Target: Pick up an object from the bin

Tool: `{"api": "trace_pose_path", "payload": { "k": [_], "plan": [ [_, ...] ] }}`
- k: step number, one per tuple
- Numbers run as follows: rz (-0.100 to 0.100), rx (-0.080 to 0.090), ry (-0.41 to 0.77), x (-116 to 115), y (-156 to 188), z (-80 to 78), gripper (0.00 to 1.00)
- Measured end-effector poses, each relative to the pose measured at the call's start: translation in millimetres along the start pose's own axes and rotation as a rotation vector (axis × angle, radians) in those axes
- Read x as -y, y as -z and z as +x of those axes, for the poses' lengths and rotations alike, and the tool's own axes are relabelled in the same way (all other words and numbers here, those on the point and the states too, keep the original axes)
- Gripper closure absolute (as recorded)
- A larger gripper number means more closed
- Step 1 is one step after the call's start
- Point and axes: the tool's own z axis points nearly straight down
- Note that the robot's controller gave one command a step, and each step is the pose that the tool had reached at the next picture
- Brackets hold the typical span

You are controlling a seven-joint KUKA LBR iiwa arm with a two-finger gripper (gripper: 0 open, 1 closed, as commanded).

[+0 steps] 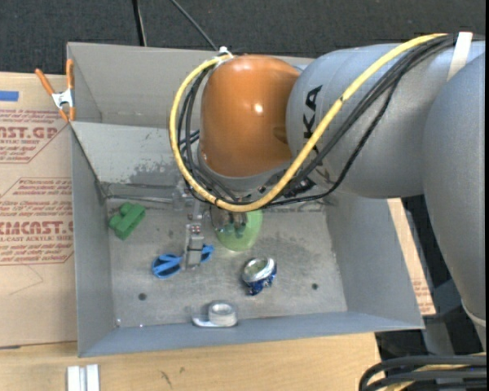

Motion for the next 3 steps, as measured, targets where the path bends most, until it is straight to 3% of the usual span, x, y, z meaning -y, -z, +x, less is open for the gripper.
{"api": "trace_pose_path", "payload": {
  "k": [1,2,3],
  "plan": [
    [0.004,-0.007,0.071,52,-153,-11.5,0.00],
    [0.000,-0.002,0.073,50,-149,-13.2,1.00],
    [-0.001,0.008,0.110,34,-22,-10.3,1.00]
  ]
}}
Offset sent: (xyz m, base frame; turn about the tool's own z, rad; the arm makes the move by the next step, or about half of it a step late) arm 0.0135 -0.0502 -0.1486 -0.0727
